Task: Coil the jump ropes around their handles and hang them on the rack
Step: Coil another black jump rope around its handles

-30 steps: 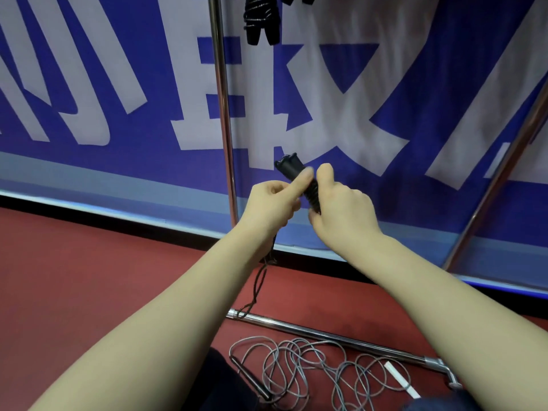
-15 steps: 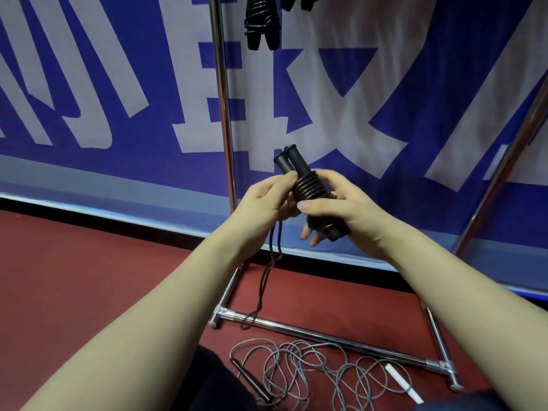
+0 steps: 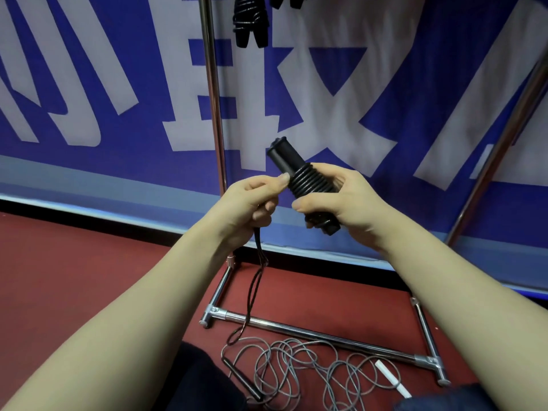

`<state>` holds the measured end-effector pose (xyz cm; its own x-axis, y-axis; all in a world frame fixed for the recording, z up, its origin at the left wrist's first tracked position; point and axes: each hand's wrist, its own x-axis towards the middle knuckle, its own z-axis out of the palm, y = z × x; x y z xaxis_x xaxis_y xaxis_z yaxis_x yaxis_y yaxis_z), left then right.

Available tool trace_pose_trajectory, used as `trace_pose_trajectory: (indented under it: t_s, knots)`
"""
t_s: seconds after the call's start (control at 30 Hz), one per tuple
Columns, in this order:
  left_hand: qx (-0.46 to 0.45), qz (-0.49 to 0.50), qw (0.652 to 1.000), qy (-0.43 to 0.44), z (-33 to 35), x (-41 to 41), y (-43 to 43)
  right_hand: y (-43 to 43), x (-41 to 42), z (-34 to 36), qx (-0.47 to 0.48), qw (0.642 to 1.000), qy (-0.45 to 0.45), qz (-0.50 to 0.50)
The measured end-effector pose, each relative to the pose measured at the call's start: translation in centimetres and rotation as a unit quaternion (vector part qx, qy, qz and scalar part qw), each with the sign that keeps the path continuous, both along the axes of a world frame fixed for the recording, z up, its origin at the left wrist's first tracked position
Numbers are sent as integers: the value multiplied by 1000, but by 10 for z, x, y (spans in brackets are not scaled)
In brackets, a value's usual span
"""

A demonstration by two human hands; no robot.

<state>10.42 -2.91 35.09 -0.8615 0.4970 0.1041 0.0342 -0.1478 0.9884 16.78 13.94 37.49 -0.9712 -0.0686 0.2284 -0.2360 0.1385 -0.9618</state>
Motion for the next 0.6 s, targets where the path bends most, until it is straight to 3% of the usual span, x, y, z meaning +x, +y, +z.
trace_pose_trajectory:
  t_s: [0.07, 0.23, 0.37, 0.5, 0.6]
  knots:
    - [9, -30, 1000, 1, 2, 0, -4, 2, -1, 0, -27, 999, -20, 13]
    - [-146, 48, 980, 131, -1, 2, -1, 10, -8, -7, -24, 998, -53, -11]
    - [-209, 77, 953, 206, -7, 4, 4, 16, -11, -9, -41, 997, -60, -18]
    - [-234, 80, 948, 200, -12, -3, 4, 20, -9, -9, -43, 997, -56, -10]
    - [-187, 33, 974, 124, -11, -4, 1, 25, -9, -10, -36, 998, -57, -10]
